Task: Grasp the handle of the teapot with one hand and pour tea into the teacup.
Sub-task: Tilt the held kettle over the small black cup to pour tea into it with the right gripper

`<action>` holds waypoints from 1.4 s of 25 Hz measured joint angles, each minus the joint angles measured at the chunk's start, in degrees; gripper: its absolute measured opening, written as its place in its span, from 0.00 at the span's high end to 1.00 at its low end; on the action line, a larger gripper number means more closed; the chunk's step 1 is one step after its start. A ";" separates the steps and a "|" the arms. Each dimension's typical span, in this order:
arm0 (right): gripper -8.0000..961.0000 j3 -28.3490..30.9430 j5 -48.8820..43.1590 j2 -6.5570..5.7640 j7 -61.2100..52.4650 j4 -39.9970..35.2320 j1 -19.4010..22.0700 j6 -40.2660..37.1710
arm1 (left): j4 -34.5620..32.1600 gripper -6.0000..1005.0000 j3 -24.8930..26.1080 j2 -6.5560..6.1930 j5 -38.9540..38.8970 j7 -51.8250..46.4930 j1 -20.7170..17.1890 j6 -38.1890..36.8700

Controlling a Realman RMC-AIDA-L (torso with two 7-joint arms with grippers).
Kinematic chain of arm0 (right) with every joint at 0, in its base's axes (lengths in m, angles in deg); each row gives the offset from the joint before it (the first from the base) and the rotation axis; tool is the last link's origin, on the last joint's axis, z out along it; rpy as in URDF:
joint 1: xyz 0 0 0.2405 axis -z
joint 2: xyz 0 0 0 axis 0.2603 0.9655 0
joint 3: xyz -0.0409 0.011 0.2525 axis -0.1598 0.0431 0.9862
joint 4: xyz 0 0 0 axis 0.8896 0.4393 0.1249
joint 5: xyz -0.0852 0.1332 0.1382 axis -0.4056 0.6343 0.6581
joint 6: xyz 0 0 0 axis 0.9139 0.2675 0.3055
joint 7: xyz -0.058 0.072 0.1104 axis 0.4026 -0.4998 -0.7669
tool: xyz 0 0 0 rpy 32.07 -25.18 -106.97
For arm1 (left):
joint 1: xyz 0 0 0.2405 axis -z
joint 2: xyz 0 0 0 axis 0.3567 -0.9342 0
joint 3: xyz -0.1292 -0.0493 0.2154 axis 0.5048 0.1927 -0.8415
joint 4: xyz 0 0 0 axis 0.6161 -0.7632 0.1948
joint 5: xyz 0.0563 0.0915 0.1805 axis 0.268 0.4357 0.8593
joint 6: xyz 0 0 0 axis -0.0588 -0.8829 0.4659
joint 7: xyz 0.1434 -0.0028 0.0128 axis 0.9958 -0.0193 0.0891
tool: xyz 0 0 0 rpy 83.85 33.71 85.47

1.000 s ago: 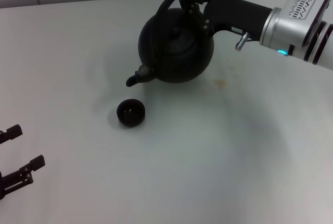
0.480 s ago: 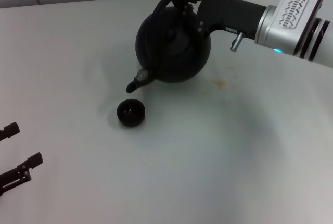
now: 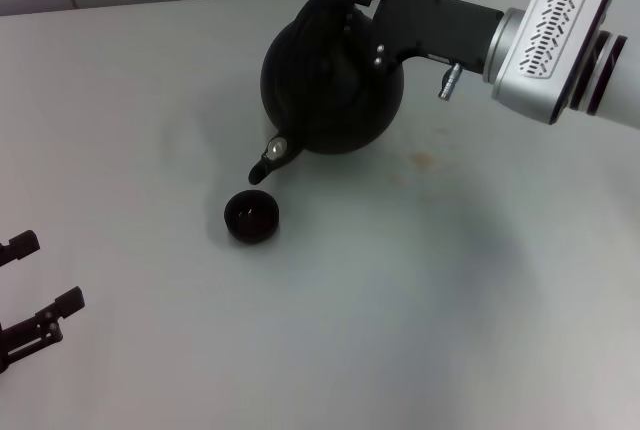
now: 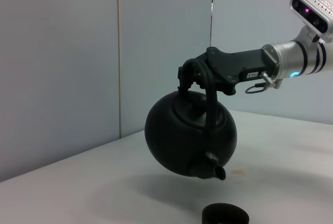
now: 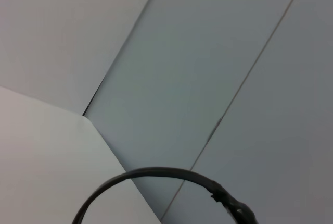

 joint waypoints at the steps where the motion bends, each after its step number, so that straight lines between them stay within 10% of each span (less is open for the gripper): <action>1: 0.91 -0.04 -0.08 0.00 0.46 0.02 -0.09 0.05 | 0.00 0.19 0.00 0.01 -0.02 0.00 0.00 0.05; 35: 0.91 -2.87 0.19 0.29 8.22 0.45 -0.83 0.46 | 0.01 0.19 0.61 0.41 -0.23 -0.08 0.70 0.67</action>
